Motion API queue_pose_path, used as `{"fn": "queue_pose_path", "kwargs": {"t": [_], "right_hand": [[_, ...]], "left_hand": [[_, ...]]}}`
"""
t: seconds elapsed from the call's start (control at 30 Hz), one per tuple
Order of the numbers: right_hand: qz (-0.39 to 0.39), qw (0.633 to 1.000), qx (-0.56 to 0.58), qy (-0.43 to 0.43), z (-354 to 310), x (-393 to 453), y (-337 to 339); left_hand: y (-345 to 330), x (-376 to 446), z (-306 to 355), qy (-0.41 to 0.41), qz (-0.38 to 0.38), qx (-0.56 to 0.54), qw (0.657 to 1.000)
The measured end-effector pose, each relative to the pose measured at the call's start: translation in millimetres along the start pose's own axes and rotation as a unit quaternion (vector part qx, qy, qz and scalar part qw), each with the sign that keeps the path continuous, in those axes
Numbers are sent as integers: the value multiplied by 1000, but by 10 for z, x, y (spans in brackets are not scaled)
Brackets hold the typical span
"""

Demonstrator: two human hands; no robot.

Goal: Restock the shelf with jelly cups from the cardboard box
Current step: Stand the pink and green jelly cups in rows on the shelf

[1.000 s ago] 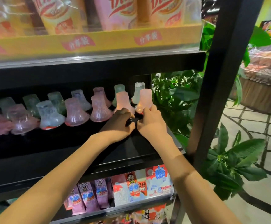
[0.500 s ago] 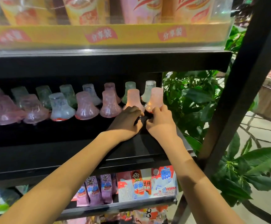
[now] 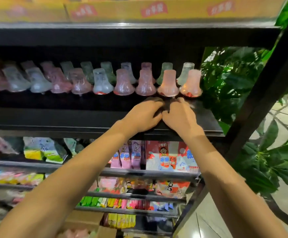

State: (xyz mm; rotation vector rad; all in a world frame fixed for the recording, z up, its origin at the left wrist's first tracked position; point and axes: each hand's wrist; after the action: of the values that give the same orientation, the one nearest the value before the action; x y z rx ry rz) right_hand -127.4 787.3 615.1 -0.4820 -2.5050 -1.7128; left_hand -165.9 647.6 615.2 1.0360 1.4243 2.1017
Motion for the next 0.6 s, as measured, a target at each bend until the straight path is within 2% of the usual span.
{"fn": "queue_pose_path", "kwargs": {"t": [0.27, 0.6], "right_hand": [[-16, 997, -9, 75, -662, -357, -126], [-13, 985, -11, 172, -1690, -1008, -260]], "left_hand": [[241, -859, -186, 64, 14, 16, 998], [903, -2173, -532, 167, 41, 67, 983]]}}
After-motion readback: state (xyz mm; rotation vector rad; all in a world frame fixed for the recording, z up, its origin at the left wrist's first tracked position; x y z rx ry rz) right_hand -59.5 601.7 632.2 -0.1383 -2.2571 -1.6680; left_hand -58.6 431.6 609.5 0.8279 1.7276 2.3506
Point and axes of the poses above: each hand's wrist, its own x-axis towards the middle knuckle, its own y-axis out of the back of the hand, z = x × y, and after that the axes turned 1 degree about -y, right-handed
